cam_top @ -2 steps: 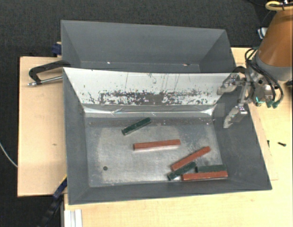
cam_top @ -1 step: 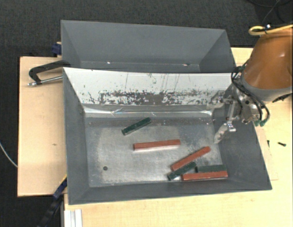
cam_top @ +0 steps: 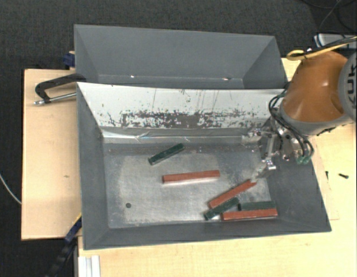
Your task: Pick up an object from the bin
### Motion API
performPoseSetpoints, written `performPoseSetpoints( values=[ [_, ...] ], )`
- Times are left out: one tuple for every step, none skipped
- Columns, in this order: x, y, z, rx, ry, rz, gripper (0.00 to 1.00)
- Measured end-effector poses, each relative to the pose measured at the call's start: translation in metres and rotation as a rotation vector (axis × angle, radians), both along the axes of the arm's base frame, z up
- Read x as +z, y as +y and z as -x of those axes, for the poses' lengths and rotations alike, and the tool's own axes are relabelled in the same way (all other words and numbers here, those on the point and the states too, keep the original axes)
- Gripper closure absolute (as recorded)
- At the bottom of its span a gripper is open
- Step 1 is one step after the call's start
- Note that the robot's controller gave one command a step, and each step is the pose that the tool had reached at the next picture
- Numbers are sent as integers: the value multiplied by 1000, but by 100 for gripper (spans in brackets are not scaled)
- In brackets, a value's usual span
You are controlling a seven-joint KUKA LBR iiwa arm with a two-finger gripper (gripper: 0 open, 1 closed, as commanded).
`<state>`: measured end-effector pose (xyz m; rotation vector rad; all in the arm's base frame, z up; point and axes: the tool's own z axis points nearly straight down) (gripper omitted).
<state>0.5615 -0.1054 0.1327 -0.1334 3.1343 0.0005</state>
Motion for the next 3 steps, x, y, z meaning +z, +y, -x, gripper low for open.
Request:
performPoseSetpoints(
  values=[
    [-48, 4, 23, -75, 3, 1, 100],
    [-61, 6, 26, -75, -4, 0, 0],
    [-61, 6, 26, -75, -4, 0, 0]
  ],
)
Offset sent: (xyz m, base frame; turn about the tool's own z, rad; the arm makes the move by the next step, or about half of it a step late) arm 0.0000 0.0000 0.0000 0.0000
